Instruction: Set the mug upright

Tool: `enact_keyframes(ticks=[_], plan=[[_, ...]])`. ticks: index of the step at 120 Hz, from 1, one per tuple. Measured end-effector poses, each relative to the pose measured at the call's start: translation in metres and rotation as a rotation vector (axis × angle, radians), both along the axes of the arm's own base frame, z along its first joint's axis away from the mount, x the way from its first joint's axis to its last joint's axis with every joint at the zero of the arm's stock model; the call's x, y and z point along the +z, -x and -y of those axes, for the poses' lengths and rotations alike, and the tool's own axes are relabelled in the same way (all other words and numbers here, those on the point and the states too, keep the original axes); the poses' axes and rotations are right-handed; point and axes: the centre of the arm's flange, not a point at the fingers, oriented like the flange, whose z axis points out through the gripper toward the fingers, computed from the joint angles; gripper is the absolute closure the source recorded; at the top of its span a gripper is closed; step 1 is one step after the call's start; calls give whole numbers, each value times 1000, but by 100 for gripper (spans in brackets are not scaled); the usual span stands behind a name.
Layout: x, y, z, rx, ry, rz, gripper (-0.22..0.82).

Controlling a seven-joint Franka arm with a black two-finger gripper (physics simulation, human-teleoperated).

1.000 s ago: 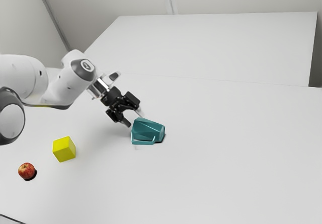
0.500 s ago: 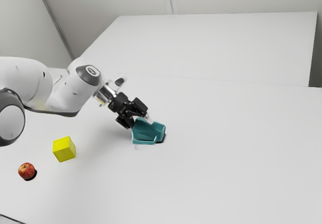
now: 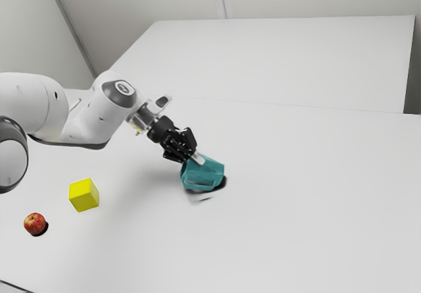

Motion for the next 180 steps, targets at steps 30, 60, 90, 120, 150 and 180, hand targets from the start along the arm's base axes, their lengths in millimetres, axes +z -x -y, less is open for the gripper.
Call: enact_keyframes(ticks=[30,60,90,120,150,180], plan=[[33,1,0,-34,-64,50,77],[76,17,65,-428,-560,203,78],[53,26,60,-513,-888,162,78],[36,28,63,-425,-955,109,78],[23,28,65,-337,-976,60,78],[25,28,68,-259,-978,39,54]])
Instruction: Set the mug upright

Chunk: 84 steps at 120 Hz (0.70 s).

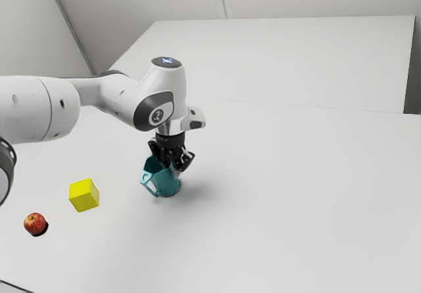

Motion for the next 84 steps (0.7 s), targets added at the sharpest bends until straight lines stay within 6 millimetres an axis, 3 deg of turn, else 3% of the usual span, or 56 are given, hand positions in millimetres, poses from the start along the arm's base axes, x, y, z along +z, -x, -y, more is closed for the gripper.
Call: enact_keyframes(ticks=[35,46,67,84], plan=[[79,1,3,88,85,127,23],[119,-18,2,93,141,174,15],[200,-34,-28,83,191,245,7],[220,-48,-23,17,200,222,3]])
